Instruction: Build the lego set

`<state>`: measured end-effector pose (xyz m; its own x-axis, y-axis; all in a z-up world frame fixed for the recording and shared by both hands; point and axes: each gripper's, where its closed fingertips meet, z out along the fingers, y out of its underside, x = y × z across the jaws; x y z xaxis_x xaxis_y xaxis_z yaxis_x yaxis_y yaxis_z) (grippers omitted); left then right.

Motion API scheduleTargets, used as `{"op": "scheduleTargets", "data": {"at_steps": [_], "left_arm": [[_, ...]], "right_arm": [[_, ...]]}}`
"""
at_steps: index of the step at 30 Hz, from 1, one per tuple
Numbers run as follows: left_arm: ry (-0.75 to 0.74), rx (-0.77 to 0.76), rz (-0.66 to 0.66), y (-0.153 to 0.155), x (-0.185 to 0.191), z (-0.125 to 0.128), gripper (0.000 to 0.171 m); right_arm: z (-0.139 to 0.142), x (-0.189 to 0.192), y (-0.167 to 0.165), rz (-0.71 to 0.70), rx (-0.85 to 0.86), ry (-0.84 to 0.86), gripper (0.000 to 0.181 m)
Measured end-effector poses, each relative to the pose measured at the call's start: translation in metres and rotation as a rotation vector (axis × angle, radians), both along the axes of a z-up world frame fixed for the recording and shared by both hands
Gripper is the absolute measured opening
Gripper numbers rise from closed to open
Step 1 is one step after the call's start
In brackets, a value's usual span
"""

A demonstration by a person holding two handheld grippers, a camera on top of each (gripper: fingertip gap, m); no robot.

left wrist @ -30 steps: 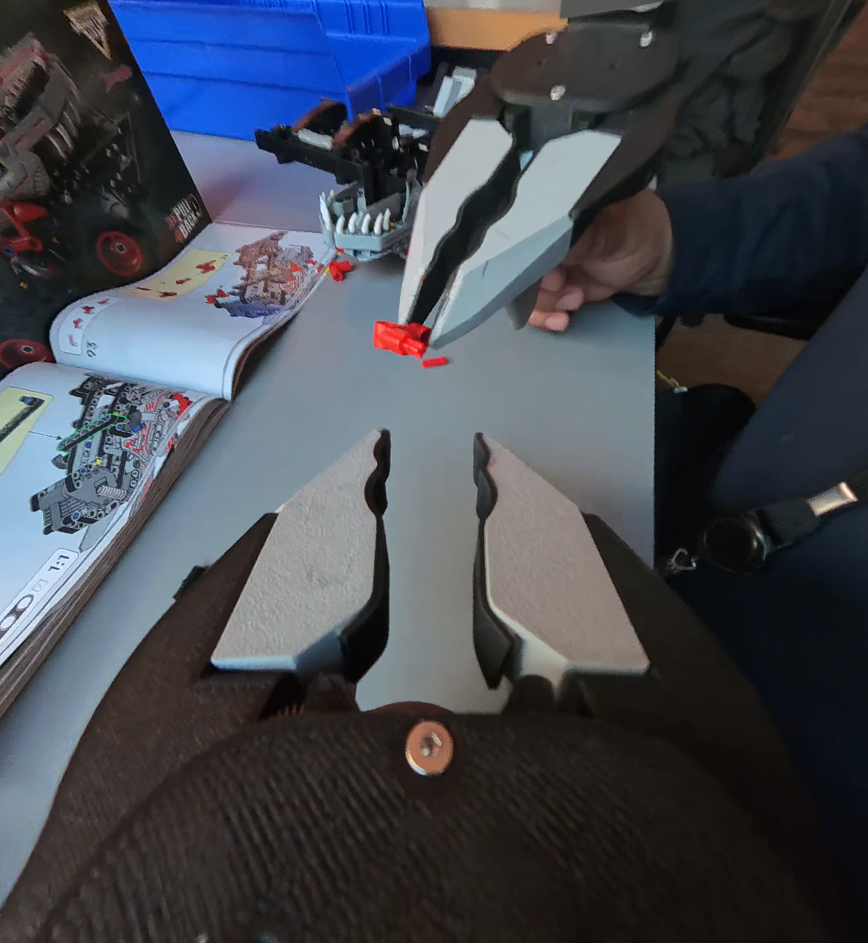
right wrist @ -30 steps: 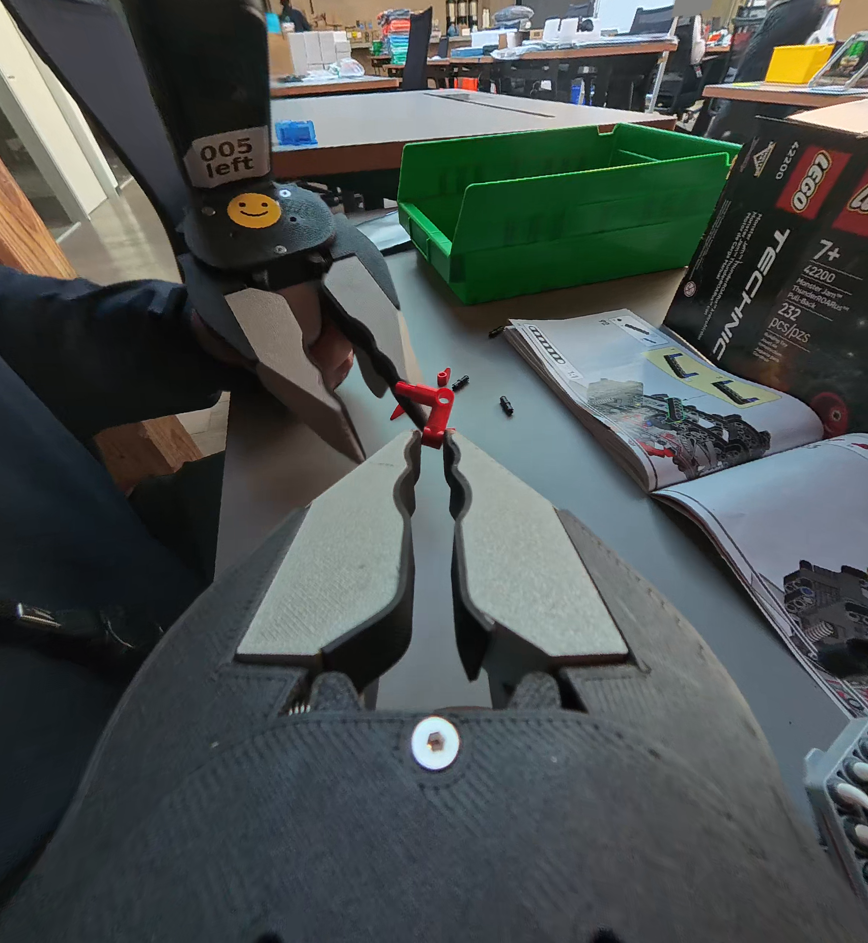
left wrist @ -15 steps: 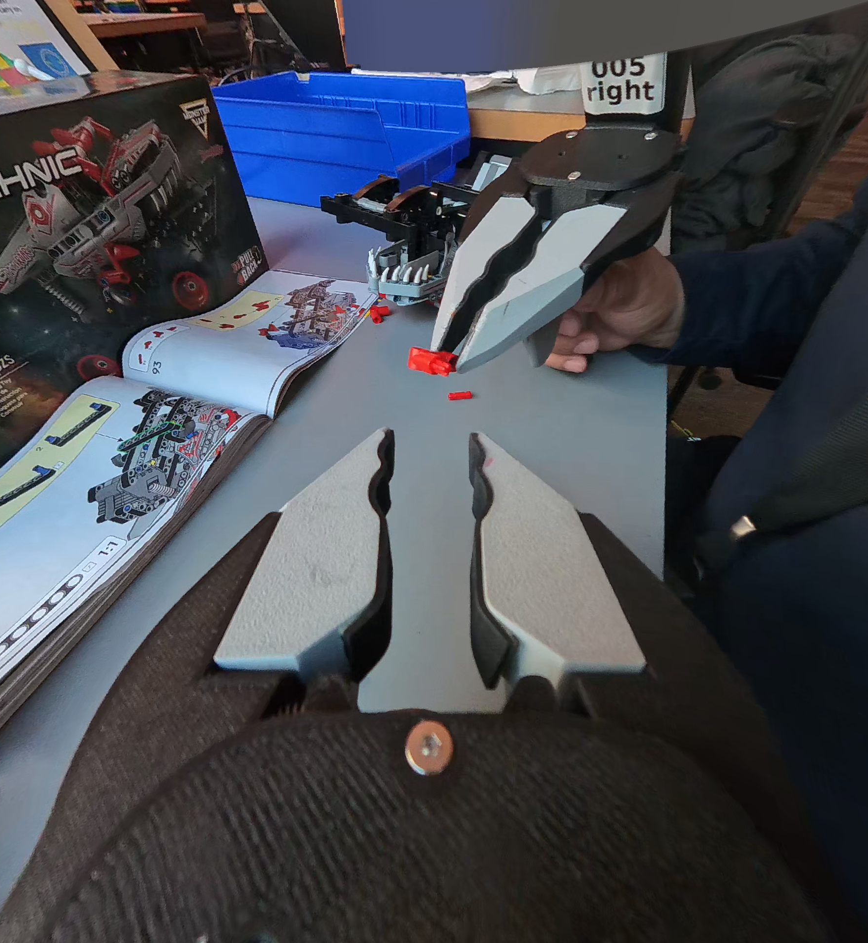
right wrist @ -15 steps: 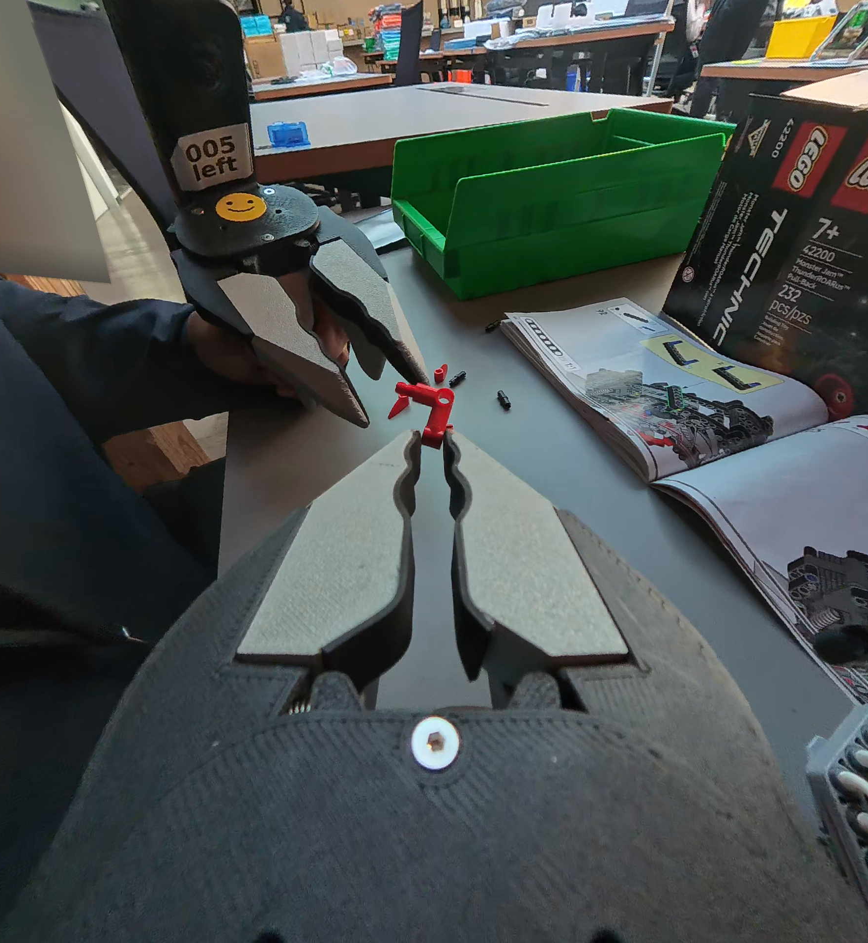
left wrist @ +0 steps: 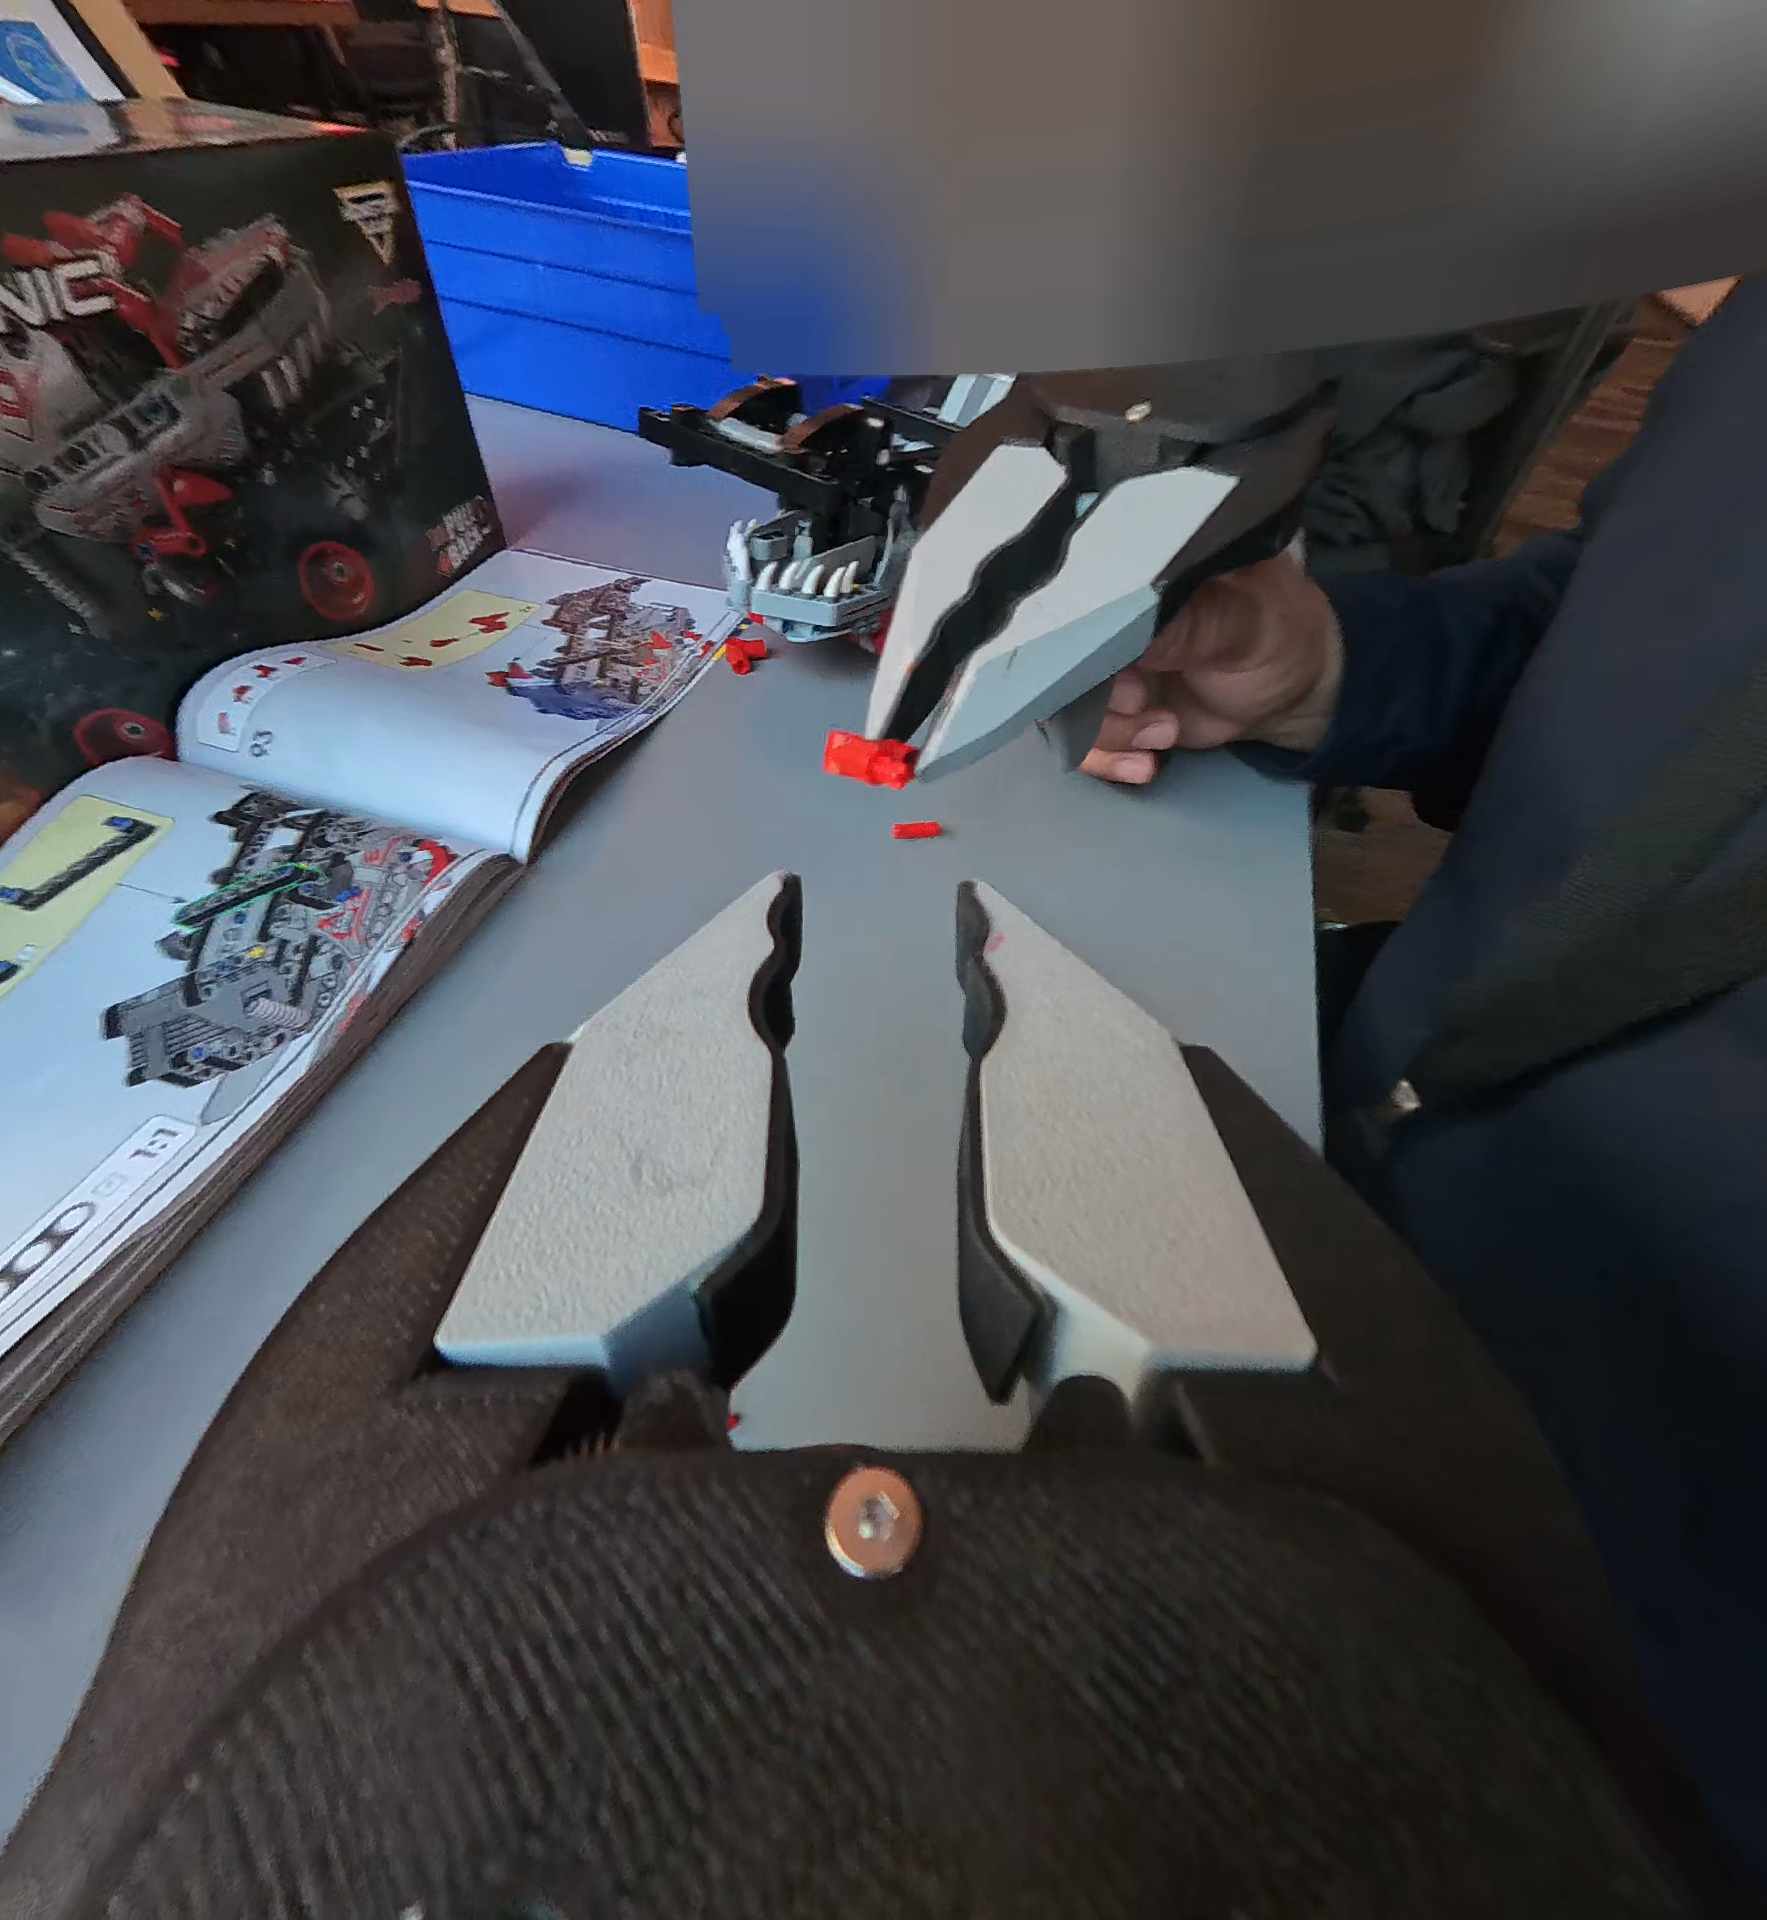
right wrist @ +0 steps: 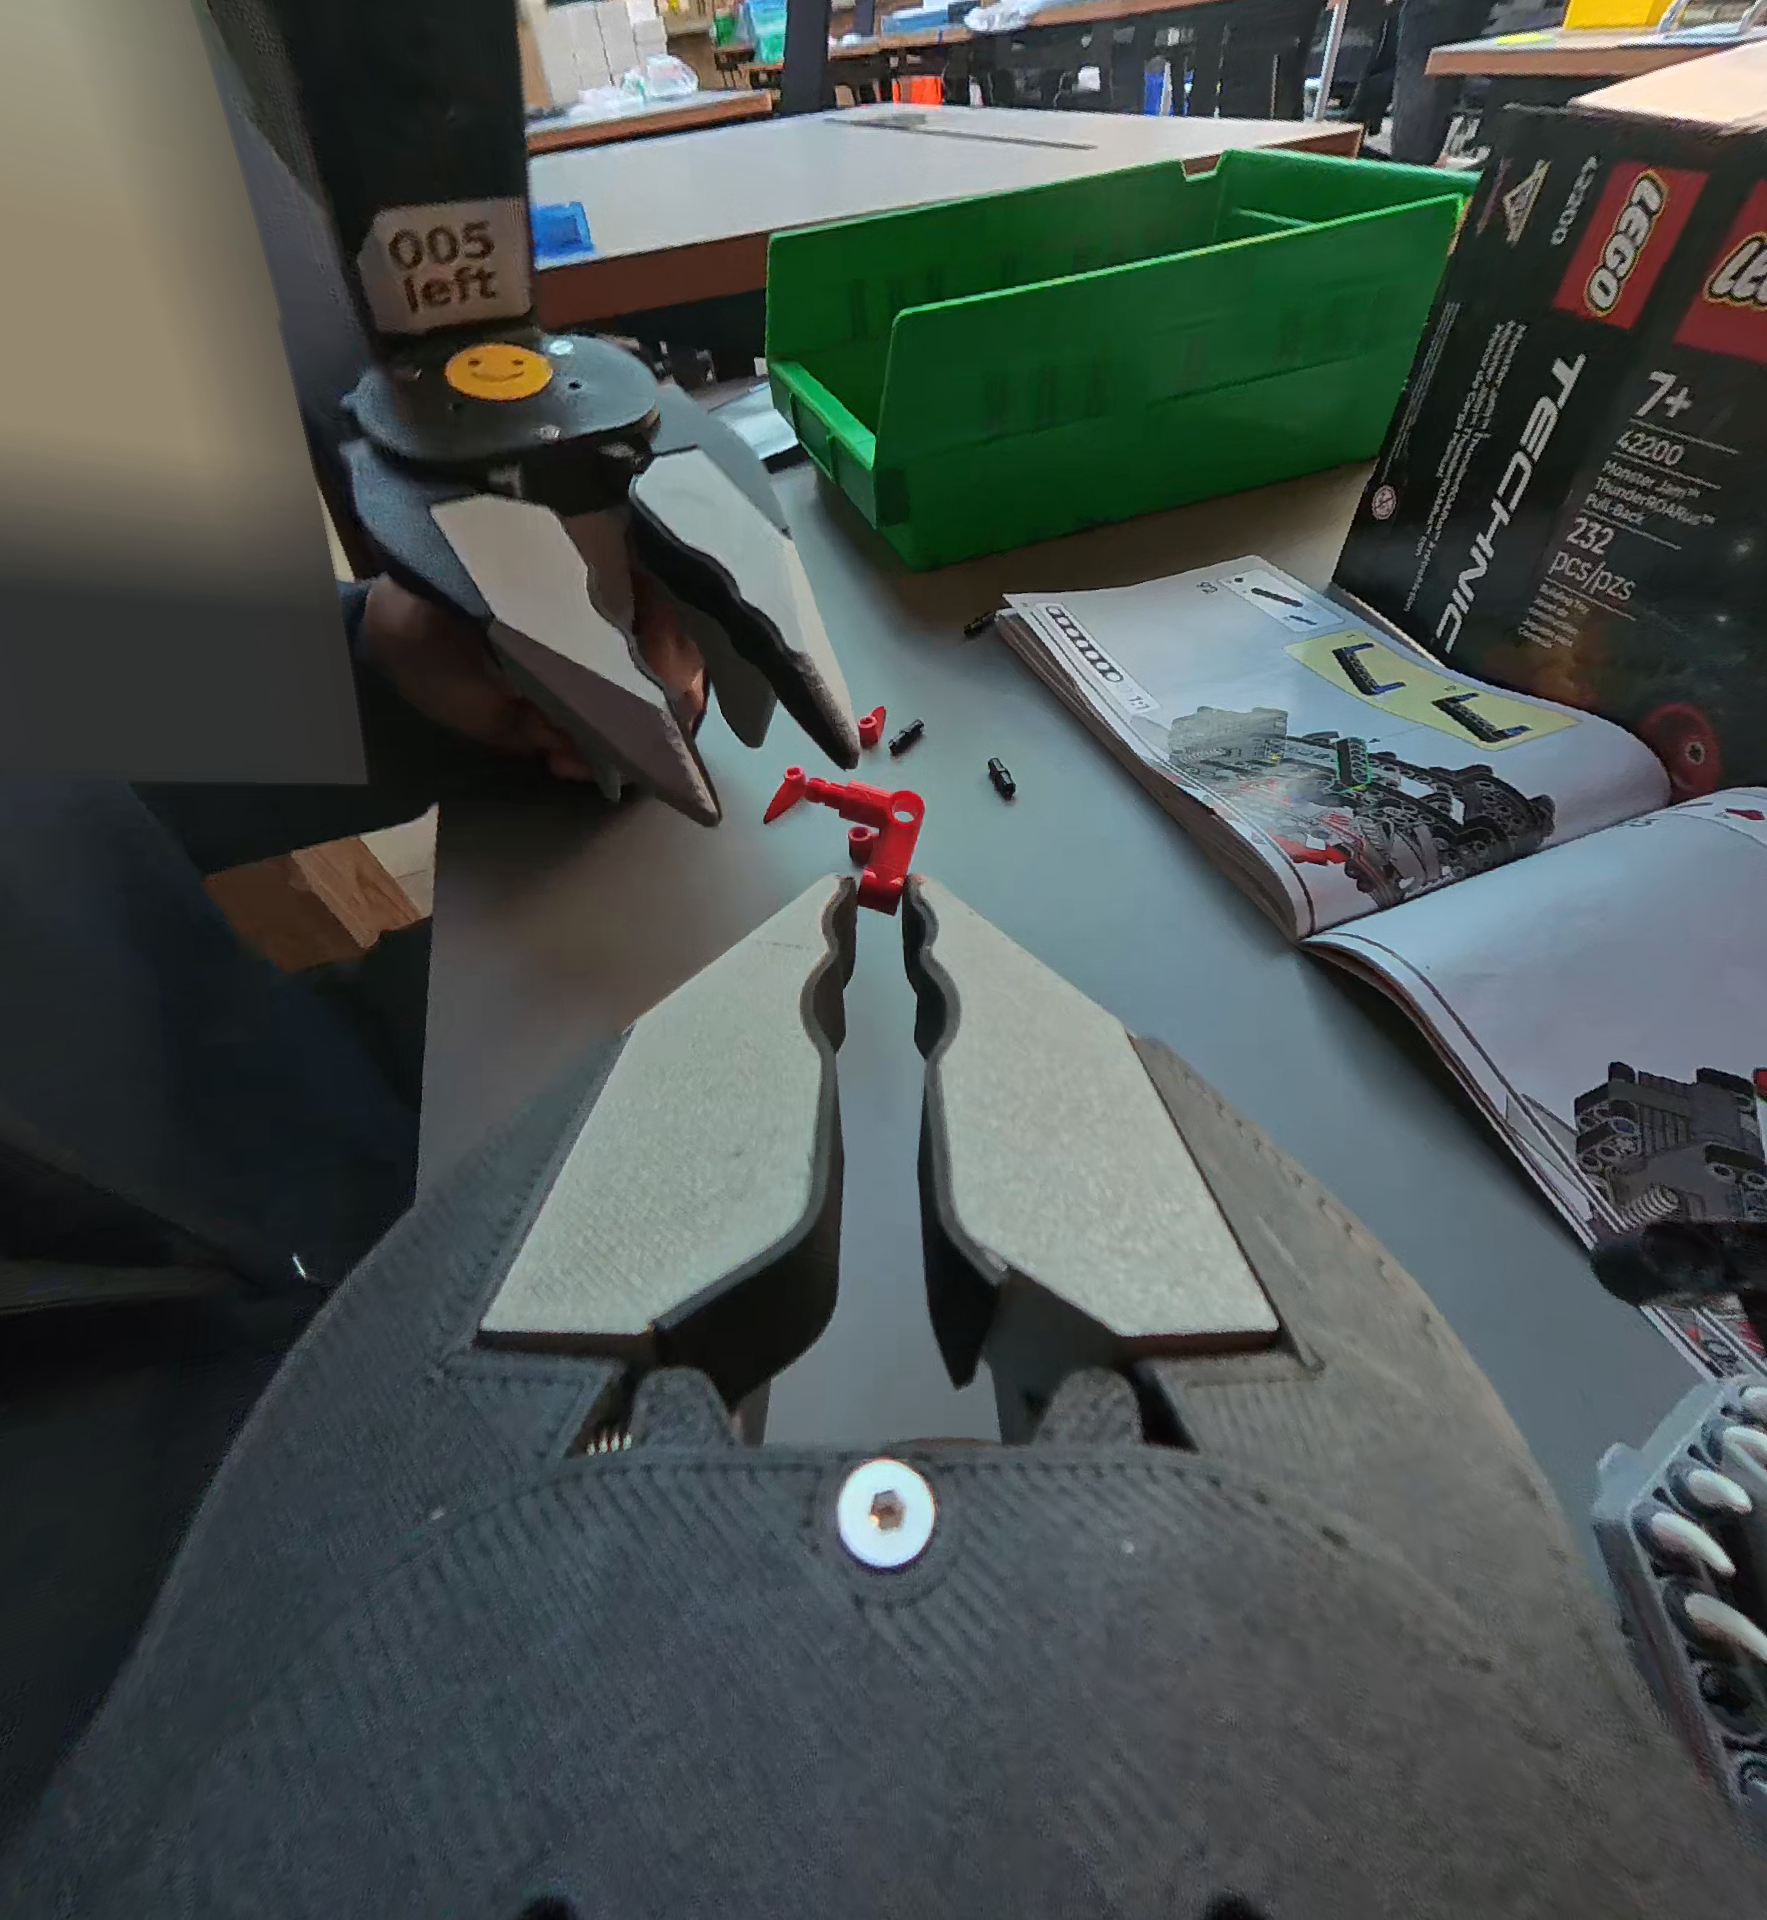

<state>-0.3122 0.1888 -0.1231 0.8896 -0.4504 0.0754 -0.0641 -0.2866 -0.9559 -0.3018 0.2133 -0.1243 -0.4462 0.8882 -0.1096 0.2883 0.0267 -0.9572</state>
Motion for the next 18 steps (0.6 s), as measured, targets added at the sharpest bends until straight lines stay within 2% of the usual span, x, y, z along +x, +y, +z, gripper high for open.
{"op": "scheduleTargets", "data": {"at_steps": [4, 6, 10, 18], "left_arm": [[-0.148, -0.029, -0.117, 0.002, 0.008, 0.006, 0.028], [-0.176, -0.046, -0.178, 0.002, 0.015, 0.007, 0.029], [-0.111, -0.114, -0.23, 0.004, 0.022, -0.006, 0.036], [-0.048, -0.151, -0.324, -0.003, 0.031, -0.015, 0.032]], "right_arm": [[-0.009, 0.003, -0.007, 0.047, 0.053, -0.036, 0.003], [-0.011, 0.003, -0.01, 0.066, 0.062, -0.05, 0.005], [-0.012, 0.008, -0.017, 0.128, 0.047, -0.063, 0.004], [-0.015, 0.012, -0.026, 0.182, 0.086, -0.063, 0.004]]}}
